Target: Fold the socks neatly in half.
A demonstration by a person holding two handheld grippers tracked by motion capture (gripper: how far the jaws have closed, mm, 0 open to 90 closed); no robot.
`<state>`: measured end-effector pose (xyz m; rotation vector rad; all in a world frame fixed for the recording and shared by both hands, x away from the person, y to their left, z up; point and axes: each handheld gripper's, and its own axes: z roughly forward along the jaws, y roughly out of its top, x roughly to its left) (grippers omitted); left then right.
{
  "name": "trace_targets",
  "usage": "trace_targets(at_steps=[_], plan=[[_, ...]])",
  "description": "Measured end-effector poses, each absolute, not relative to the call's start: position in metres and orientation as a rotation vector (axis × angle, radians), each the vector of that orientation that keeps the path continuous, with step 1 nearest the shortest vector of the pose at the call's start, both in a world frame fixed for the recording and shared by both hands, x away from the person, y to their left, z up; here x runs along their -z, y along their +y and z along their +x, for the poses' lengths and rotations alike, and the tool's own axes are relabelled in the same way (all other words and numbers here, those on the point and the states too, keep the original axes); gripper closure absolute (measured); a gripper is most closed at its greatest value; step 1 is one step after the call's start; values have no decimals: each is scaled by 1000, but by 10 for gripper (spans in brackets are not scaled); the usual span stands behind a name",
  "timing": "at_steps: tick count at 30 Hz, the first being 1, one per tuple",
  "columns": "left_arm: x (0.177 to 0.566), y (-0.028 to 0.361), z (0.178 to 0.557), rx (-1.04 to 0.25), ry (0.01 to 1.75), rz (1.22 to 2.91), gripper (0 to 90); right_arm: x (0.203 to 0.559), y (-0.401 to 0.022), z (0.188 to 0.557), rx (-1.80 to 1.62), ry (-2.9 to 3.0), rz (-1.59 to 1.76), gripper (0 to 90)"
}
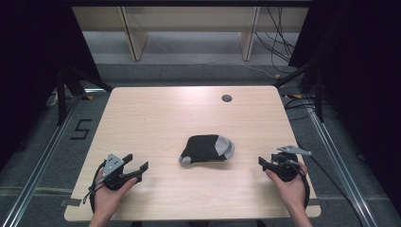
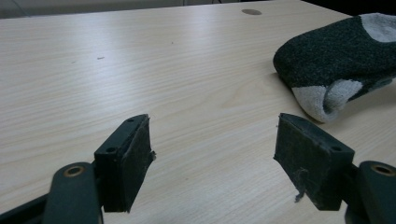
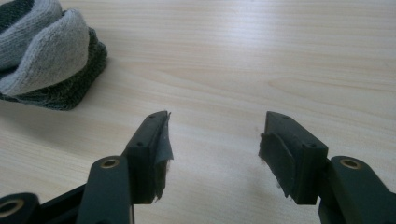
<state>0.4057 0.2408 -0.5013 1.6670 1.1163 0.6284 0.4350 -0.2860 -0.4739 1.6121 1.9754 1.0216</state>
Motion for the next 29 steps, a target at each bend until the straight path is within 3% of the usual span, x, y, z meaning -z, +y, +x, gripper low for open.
trace_targets(at_steps=[29], plan=[[513,238,399,-710,1113,1622,263,497,-279,422,-1085,1901,1560,394]])
